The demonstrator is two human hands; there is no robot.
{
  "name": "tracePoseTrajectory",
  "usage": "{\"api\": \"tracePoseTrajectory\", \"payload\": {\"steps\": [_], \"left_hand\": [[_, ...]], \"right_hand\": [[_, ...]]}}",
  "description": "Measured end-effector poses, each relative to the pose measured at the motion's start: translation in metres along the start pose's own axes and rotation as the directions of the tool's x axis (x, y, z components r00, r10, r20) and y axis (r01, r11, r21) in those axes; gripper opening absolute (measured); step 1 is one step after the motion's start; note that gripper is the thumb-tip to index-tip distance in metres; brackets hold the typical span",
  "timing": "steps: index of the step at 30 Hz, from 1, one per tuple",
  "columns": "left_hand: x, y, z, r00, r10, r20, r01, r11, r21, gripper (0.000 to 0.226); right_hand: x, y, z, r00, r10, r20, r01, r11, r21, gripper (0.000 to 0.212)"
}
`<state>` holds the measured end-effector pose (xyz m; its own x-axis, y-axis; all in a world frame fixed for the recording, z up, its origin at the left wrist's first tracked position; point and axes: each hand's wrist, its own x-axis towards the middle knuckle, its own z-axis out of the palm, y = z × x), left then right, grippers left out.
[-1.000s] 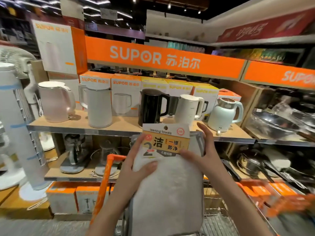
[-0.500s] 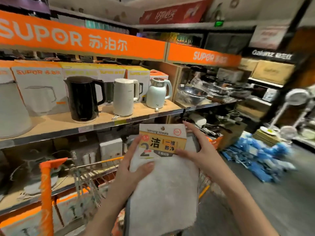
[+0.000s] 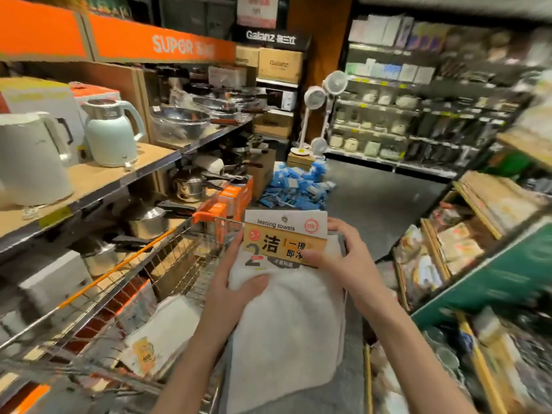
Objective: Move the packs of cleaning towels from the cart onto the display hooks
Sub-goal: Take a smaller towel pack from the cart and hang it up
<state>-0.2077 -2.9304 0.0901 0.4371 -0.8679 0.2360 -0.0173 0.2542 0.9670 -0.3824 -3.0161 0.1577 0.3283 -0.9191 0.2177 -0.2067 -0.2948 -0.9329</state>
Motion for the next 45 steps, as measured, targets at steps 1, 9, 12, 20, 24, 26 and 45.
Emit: {"api": "tracePoseTrajectory", "payload": {"steps": [1,9,12,20,24,26,45], "left_hand": [[-0.004,0.0,0.012,0.999,0.006,0.048,-0.006,1.0,0.004,0.073],[-0.053,0.004,0.108,0.883,0.052,0.467,-0.007,0.995,-0.096,0.091],[-0.089,0.008,0.146,0.818,0.061,0.573,0.018,0.991,-0.132,0.097],[-0.222,0.025,0.22,0.587,0.084,0.805,0.097,0.98,-0.173,0.073],[-0.289,0.038,0.24,0.475,0.074,0.877,0.152,0.975,-0.164,0.069],[-0.322,0.045,0.249,0.403,0.079,0.912,0.201,0.964,-0.173,0.068],[-0.47,0.049,0.371,-0.054,0.038,0.998,0.354,0.935,-0.016,0.076]], "right_hand": [[-0.012,-0.001,-0.011,0.998,-0.005,-0.067,0.001,0.998,-0.058,0.039],[-0.118,0.009,-0.104,0.889,0.14,-0.437,-0.143,0.989,0.025,0.028],[-0.173,0.01,-0.141,0.827,0.185,-0.53,-0.146,0.982,0.116,0.023],[-0.349,-0.008,-0.207,0.659,0.199,-0.725,-0.15,0.98,0.133,0.018],[-0.432,-0.019,-0.222,0.547,0.241,-0.802,-0.193,0.968,0.159,0.019],[-0.473,-0.025,-0.227,0.476,0.244,-0.845,-0.226,0.962,0.151,0.021],[-0.638,-0.025,-0.292,0.006,0.235,-0.972,-0.197,0.953,0.229,0.019]]}}
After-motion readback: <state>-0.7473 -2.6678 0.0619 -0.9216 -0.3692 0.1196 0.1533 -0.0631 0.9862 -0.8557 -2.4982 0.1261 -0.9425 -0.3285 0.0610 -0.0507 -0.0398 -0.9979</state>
